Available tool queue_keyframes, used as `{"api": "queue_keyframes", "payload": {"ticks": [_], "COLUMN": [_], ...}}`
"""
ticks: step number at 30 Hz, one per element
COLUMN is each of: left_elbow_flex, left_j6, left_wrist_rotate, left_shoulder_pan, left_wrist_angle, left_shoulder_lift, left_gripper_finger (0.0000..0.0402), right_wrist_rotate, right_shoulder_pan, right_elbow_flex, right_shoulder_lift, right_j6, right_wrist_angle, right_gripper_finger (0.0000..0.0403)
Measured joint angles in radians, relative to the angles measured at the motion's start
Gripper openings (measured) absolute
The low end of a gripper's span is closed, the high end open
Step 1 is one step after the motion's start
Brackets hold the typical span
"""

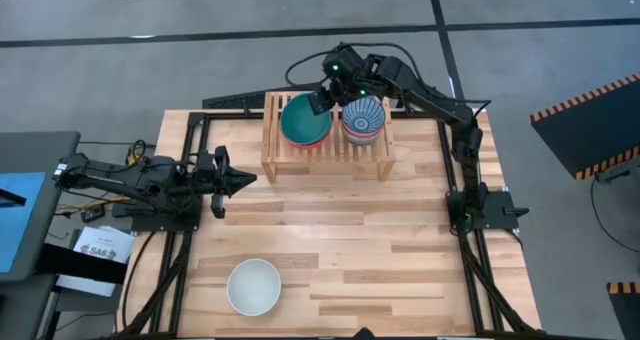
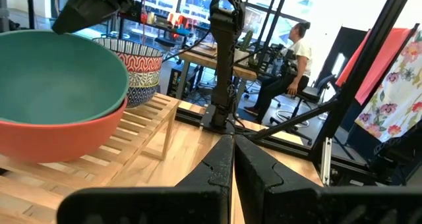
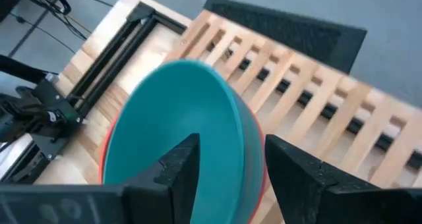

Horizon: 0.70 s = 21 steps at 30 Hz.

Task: Place and stack bowls onto a shelf
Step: Stack the big dark blue bowl on top of the other big orange bowl on the shelf

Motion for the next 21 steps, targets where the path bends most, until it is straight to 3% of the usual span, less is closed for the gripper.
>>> {"api": "queue_keyframes", "payload": {"ticks": [13, 21], "left_elbow_flex": [0.0, 0.0], "left_j6": [0.0, 0.01], "left_wrist_rotate": [0.0, -0.043], "left_shoulder_pan": [0.0, 0.0], "left_wrist_angle": [0.0, -0.001], "left_shoulder_lift": [0.0, 0.0], "left_gripper_finger": [0.0, 0.0], "right_wrist_rotate": [0.007, 0.015], "right_shoulder_pan": [-0.008, 0.011], "right_elbow_flex": [0.0, 0.001], "right_shoulder_lift": [-0.034, -0.088], "right_j6": [-0.226, -0.388], "right_wrist_angle": [-0.035, -0.071], "right_gripper_finger": [0.0158, 0.0089]}}
